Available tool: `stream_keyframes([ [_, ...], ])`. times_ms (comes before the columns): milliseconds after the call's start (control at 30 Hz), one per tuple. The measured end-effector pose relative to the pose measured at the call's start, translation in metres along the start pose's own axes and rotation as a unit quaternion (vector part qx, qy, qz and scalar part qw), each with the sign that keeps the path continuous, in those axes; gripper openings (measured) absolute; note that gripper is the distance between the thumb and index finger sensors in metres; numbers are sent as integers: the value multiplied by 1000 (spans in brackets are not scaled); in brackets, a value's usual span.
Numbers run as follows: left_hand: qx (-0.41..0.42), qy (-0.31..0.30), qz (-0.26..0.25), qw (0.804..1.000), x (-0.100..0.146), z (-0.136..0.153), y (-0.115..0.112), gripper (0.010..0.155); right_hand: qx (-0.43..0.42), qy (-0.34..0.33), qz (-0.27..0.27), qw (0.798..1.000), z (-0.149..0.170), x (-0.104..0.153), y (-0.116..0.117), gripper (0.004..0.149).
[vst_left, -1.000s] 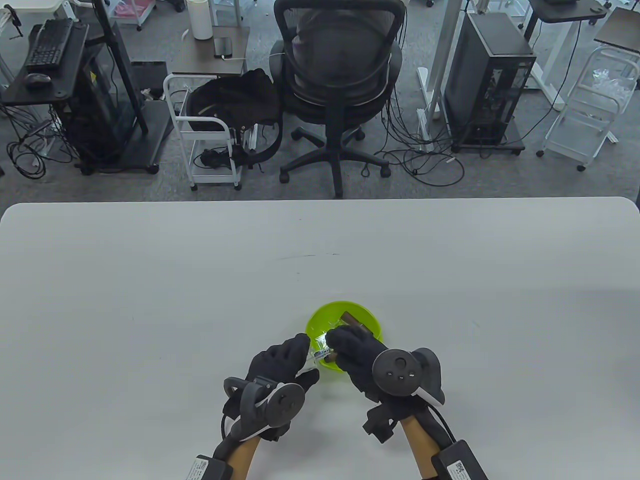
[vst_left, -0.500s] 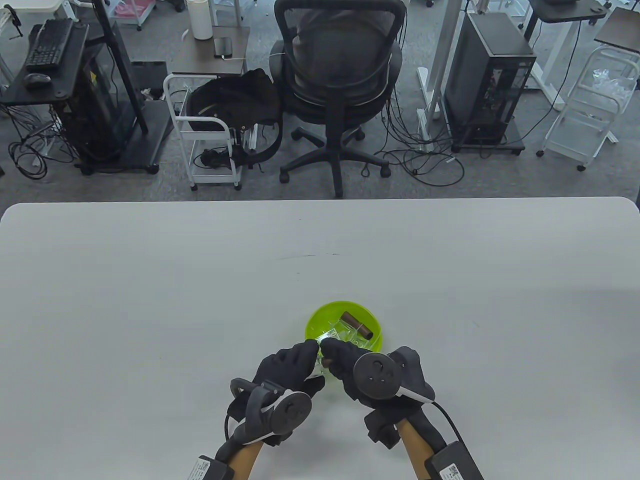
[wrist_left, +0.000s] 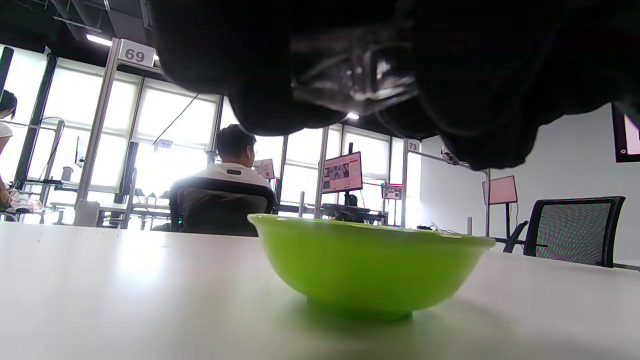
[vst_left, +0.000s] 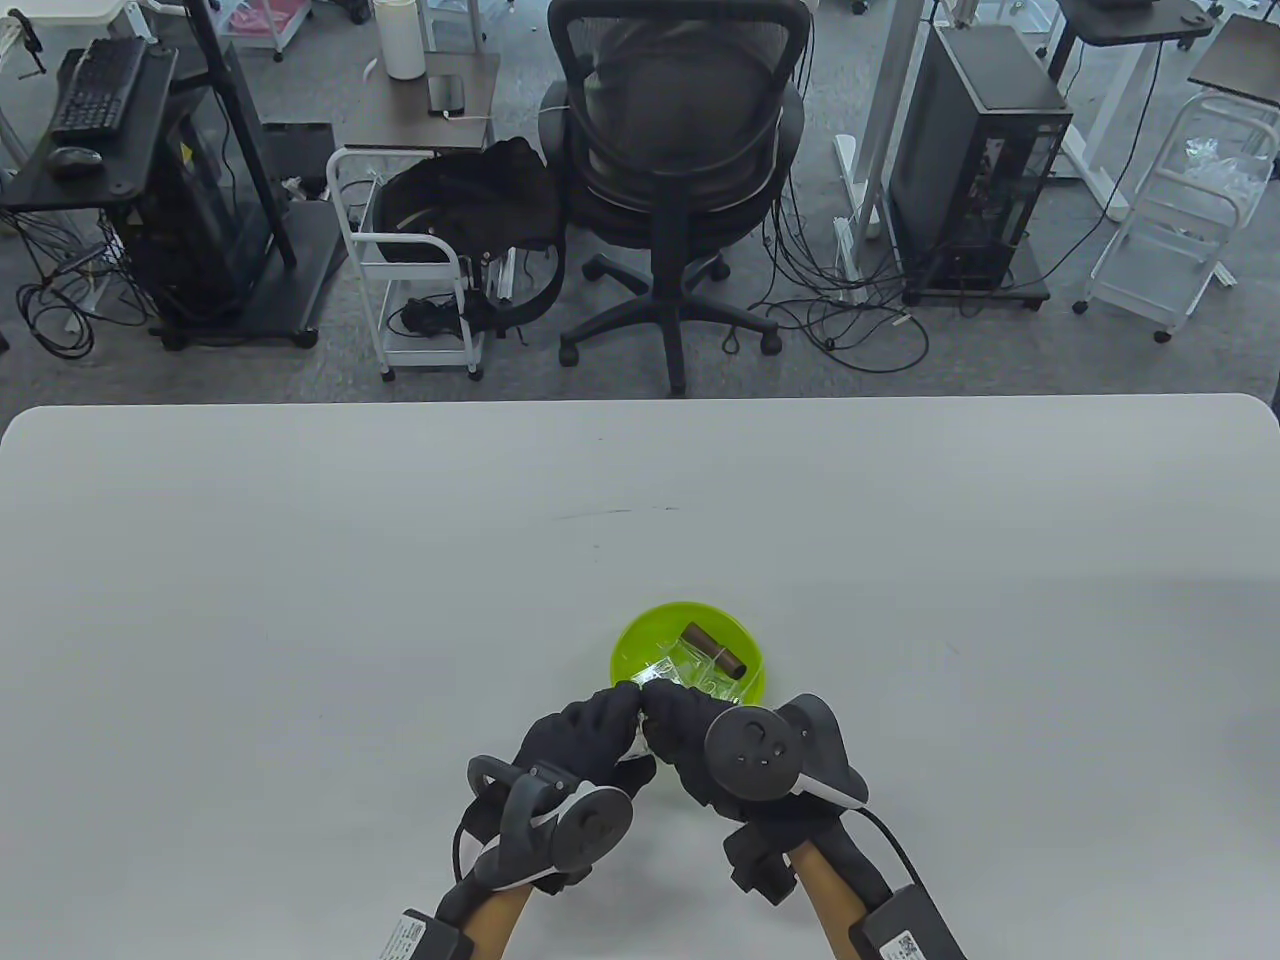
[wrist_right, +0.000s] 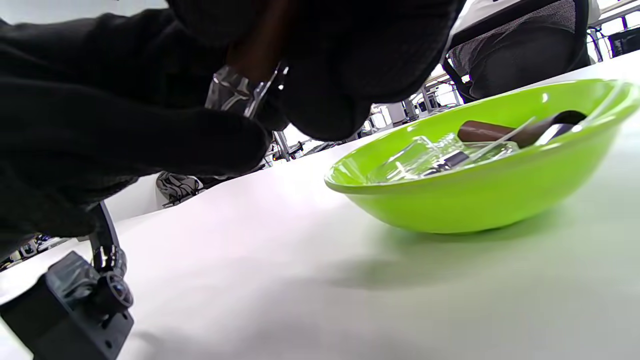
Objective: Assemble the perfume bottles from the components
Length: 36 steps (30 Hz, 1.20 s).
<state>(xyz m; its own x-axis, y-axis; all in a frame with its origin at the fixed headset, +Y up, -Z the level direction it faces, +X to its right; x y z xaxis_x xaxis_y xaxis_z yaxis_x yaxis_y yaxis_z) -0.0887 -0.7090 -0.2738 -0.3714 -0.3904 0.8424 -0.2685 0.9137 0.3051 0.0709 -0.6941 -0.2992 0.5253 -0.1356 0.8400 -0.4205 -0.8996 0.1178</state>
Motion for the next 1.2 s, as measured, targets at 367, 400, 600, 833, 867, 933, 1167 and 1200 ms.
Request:
stream_keyframes([
  [367,69,99,20,992,0,44,-4,74,248,140,33,958,62,44,-32,95],
  [400,69,106,21,992,0,46,-4,73,256,155,28,954,71,48,-32,96],
  [600,73,156,34,984,-11,61,-9,73,267,222,-16,938,120,68,-17,97],
  [833,101,214,76,969,-46,84,-19,73,262,234,-26,936,129,70,-13,97],
  [867,107,223,87,965,-52,88,-22,73,258,233,-23,937,129,71,-14,97],
  [933,117,242,104,958,-62,96,-27,74,254,232,-20,939,129,72,-14,97],
  [1167,119,301,169,931,-86,121,-48,75,250,239,-25,938,133,76,-14,96],
  [1200,117,308,175,928,-89,124,-51,74,251,240,-27,938,133,77,-13,96],
])
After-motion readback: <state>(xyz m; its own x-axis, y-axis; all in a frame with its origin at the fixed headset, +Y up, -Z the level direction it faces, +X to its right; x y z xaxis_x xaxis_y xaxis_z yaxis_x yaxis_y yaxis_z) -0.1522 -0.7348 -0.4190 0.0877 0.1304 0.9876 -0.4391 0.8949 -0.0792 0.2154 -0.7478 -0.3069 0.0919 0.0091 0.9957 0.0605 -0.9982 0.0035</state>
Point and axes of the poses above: the tracker on the back of each hand, its own z axis roughly to the little-finger side, its own x axis roughly from the fingertips to the wrist, y = z × x, the point moved 1 cm from there along -x, roughly from the wrist to the fingertips, and after that the axes turned 1 degree about z, right-handed, at the moved point
